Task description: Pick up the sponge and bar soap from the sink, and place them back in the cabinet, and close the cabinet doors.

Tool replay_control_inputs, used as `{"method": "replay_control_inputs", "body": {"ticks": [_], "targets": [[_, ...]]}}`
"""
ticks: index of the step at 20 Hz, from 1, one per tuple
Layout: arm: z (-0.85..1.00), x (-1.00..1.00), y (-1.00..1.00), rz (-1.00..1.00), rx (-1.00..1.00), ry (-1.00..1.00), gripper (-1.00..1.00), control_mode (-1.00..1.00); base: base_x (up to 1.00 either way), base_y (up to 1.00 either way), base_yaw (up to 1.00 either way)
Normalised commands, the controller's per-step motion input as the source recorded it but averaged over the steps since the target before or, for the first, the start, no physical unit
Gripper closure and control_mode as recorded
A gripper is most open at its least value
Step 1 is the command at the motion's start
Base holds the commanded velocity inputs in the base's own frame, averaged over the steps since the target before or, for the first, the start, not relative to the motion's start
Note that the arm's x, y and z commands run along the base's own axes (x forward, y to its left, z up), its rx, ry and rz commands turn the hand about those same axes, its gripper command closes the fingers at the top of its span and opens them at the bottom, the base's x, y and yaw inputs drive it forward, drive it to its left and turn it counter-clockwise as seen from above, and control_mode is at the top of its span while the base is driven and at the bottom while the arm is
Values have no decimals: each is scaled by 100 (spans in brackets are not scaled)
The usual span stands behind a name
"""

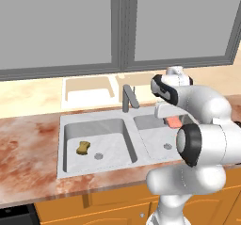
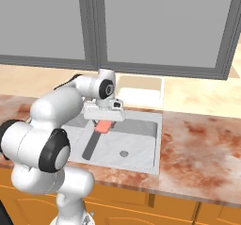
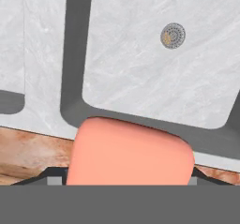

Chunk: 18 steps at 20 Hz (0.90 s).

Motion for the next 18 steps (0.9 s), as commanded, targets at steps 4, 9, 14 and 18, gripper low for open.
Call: {"method": "replay_control_inputs", "body": {"ticks": [4,9,14,18], "targets": [[26,-34,18,1,0,-1,100,-100,0,0,0],[29,-31,13,0,0,-3,100,-100,0,0,0],[32,-18,11,0,0,-1,100,-100,0,0,0],[27,-13,9,0,0,0,100,-100,0,0,0]]}}
